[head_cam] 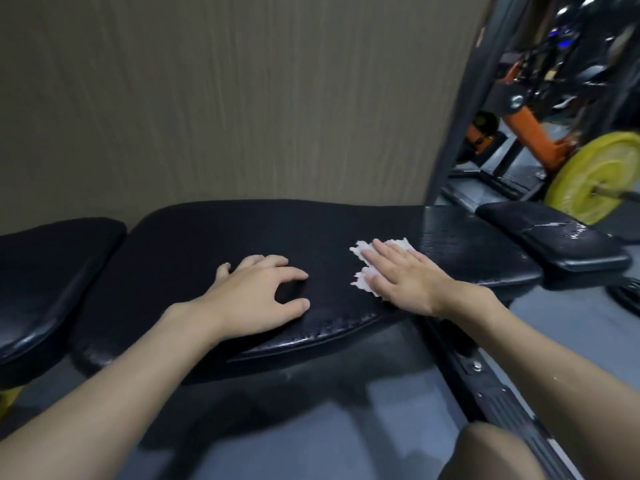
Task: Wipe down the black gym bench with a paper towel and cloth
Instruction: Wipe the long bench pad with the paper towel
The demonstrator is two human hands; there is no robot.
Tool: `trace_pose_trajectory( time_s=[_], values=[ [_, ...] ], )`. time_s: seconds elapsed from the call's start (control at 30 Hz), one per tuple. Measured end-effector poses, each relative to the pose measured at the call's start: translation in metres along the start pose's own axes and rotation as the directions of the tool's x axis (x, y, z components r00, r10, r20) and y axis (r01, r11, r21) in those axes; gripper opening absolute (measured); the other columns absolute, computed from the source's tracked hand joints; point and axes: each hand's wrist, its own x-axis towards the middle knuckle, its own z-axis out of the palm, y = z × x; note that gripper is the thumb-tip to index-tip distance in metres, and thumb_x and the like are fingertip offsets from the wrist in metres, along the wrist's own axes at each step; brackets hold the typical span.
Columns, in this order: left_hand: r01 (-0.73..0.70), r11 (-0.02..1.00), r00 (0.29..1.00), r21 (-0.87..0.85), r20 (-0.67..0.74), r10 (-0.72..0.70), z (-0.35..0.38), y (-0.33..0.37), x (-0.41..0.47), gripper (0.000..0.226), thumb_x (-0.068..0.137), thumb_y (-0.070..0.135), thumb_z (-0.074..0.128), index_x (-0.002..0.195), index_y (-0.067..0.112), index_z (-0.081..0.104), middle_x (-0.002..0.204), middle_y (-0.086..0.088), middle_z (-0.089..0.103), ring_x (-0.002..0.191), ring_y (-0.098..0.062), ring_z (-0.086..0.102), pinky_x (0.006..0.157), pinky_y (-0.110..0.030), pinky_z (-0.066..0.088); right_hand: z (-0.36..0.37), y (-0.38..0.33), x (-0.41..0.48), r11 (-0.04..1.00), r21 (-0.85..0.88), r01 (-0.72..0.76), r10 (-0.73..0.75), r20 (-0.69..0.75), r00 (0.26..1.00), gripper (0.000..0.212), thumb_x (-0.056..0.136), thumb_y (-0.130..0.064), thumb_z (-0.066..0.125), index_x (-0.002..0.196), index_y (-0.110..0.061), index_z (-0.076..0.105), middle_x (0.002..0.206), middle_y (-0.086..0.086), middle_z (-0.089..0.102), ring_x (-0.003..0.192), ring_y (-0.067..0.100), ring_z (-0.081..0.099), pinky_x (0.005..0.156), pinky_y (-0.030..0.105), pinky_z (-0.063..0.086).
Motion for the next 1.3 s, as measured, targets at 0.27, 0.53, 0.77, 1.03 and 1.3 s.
trace_pose_trajectory(
  time_s=[0.27,0.53,0.77,1.03,1.3],
  values=[
    [-0.008,0.999,1.000,0.038,-0.014,0.009,0.010,0.008,0.009,0.059,0.081,0.078,0.037,0.137,0.063,0.032,0.159,0.018,0.020,0.149,-0.016,0.009,0.116,-0.058,0.011,0.010,0.128,-0.039,0.920,0.110,-0.377,0.388,-0.114,0.915,0.061,0.100,-0.056,0.015,0.156,-0.032,0.018,0.166,0.004,0.014,0.152,0.022,0.007,0.122,0.042,0.004],
    [-0.099,0.995,0.987,-0.026,-0.132,0.095,0.006,-0.017,0.002,0.041,0.093,0.054,0.047,0.134,0.050,0.048,0.150,0.021,0.035,0.140,-0.007,0.027,0.113,-0.042,0.021,0.027,0.096,-0.037,0.864,0.176,-0.472,0.502,-0.211,0.839,0.063,0.100,-0.052,0.016,0.156,-0.025,0.017,0.164,0.004,0.018,0.151,0.024,0.008,0.121,0.045,0.002],
    [-0.059,0.998,0.983,0.000,-0.173,0.058,-0.004,-0.051,-0.015,0.037,0.093,0.050,0.049,0.130,0.046,0.053,0.142,0.021,0.041,0.135,-0.007,0.032,0.110,-0.040,0.022,0.039,-0.026,-0.029,0.986,-0.029,-0.163,0.148,-0.285,0.947,0.082,0.087,-0.055,-0.001,0.153,-0.018,0.030,0.158,0.006,0.034,0.147,0.026,0.024,0.119,0.045,0.014],
    [0.046,0.999,0.968,0.004,-0.245,-0.044,-0.017,-0.092,-0.039,0.033,0.094,0.041,0.050,0.126,0.042,0.058,0.134,0.017,0.046,0.128,-0.011,0.037,0.106,-0.043,0.026,0.035,-0.126,-0.020,0.987,-0.131,0.092,-0.118,-0.214,0.970,0.091,0.082,-0.054,-0.014,0.158,-0.013,0.016,0.164,0.010,0.020,0.151,0.029,0.014,0.119,0.047,0.011],
    [0.079,0.986,0.935,-0.149,-0.331,-0.125,-0.022,-0.136,-0.058,0.030,0.097,0.024,0.046,0.121,0.027,0.065,0.126,0.009,0.052,0.121,-0.016,0.046,0.106,-0.035,0.036,0.034,-0.224,-0.006,0.929,-0.111,0.353,-0.367,-0.146,0.919,0.093,0.080,-0.055,-0.016,0.158,-0.010,0.007,0.165,0.012,0.009,0.152,0.029,0.004,0.120,0.049,0.006]
  ],
)
